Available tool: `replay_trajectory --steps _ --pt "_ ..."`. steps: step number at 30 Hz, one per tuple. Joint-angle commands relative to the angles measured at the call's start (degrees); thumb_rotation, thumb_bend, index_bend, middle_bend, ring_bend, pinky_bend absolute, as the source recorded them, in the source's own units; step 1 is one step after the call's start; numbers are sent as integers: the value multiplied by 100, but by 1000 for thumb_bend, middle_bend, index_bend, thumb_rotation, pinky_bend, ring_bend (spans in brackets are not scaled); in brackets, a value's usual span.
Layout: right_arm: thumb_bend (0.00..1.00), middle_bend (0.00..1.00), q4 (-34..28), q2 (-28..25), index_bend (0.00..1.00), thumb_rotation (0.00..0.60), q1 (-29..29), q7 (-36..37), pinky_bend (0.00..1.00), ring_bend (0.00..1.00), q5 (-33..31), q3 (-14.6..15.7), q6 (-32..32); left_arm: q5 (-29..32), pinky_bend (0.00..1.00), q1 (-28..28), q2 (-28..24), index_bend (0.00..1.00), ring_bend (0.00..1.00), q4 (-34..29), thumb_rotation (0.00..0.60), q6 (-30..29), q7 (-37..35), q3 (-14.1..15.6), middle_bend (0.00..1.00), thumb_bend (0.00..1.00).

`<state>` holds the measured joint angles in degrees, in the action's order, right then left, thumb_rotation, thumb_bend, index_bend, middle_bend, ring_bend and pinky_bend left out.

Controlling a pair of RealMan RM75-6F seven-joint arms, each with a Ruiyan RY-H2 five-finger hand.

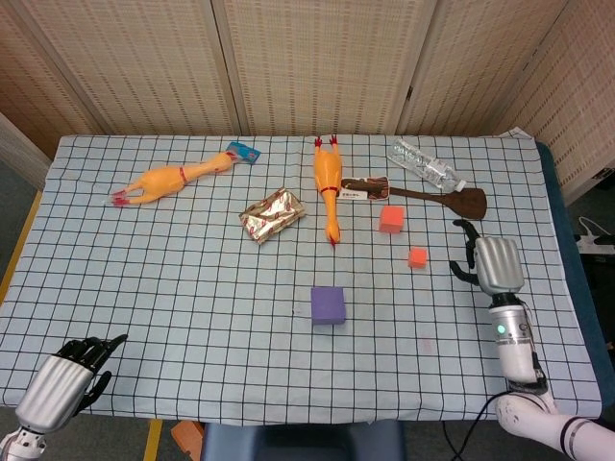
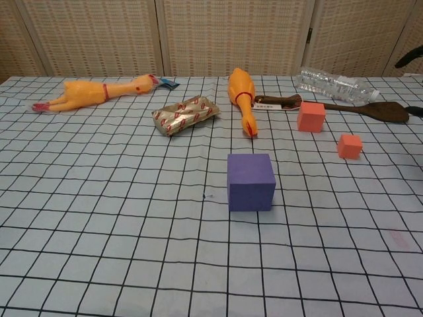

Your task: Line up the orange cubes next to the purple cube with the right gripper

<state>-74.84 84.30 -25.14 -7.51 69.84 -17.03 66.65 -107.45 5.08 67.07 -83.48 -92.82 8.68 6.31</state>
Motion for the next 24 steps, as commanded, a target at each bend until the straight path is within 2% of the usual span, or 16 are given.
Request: replay_trajectory --steps 1,12,24 --pt "116 817 470 335 212 600 -460 -81 899 763 -440 -303 -539 -39 426 -8 -19 194 322 -8 600 -34 -37 19 374 451" --pt "109 845 1903 1208 208 600 -1423 -184 913 790 -1116 -605 -1450 -87 426 -6 -59 194 322 -13 600 -35 -142 62 376 452" --pt "109 849 3568 1959 283 600 -2196 522 913 793 -1393 -786 -2508 -193 426 -9 -109 196 322 14 600 -123 -334 110 376 450"
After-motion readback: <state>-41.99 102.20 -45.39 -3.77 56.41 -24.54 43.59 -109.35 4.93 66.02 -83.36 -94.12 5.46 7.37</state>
